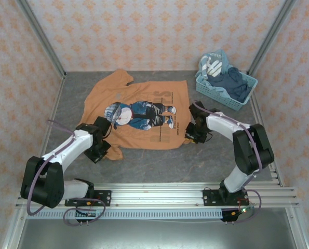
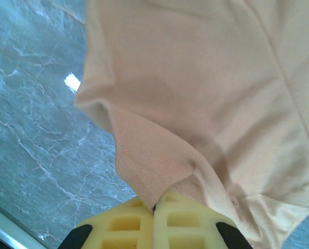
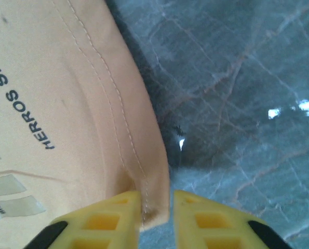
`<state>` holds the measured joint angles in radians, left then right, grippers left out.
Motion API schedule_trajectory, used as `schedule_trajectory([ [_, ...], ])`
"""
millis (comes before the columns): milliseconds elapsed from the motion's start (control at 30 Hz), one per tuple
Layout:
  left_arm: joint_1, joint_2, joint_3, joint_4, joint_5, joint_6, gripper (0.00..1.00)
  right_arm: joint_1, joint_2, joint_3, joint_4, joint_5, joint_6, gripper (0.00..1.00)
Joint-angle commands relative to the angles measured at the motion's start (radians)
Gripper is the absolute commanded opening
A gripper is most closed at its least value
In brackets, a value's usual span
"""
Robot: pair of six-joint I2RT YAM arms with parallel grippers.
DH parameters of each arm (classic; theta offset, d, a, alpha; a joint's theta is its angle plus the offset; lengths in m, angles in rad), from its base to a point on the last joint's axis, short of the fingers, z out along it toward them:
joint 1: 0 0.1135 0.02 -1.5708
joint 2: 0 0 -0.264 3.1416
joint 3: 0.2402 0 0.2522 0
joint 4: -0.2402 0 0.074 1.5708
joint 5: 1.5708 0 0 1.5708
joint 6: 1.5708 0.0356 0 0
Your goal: Fold and stack the t-shirts
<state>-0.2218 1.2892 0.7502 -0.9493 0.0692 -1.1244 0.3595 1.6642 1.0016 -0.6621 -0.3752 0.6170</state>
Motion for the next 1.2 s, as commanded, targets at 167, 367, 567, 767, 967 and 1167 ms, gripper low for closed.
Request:
schedule_trajectory([
  [167, 0.007, -0.025, 0.068, -0.074, -0.086, 0.04, 0.0, 0.002, 0.012, 0.094, -0.04, 0.111, 0.002, 0.0],
  [367, 0.006, -0.037, 0.105, -0.098, -0.092, 0.075, 0.0, 0.002, -0.036, 0.178, -0.2, 0.152, -0.046, 0.0],
  [567, 0.007, -0.019, 0.133, -0.093, -0.079, 0.096, 0.0, 0.002, -0.027, 0.273, -0.397, 0.128, -0.137, 0.0],
  [767, 0.007, 0.025, 0.135, -0.068, -0.054, 0.109, 0.0, 0.001, 0.036, 0.306, -0.433, 0.096, -0.172, 0.0],
  [967, 0.006, 0.045, 0.132, -0.074, -0.049, 0.123, 0.0, 0.002, 0.196, 0.333, -0.375, 0.088, -0.178, 0.0],
  [1167, 0.006, 0.026, 0.118, -0.083, -0.037, 0.127, 0.0, 0.0, 0.156, 0.281, -0.333, 0.22, -0.124, 0.32],
])
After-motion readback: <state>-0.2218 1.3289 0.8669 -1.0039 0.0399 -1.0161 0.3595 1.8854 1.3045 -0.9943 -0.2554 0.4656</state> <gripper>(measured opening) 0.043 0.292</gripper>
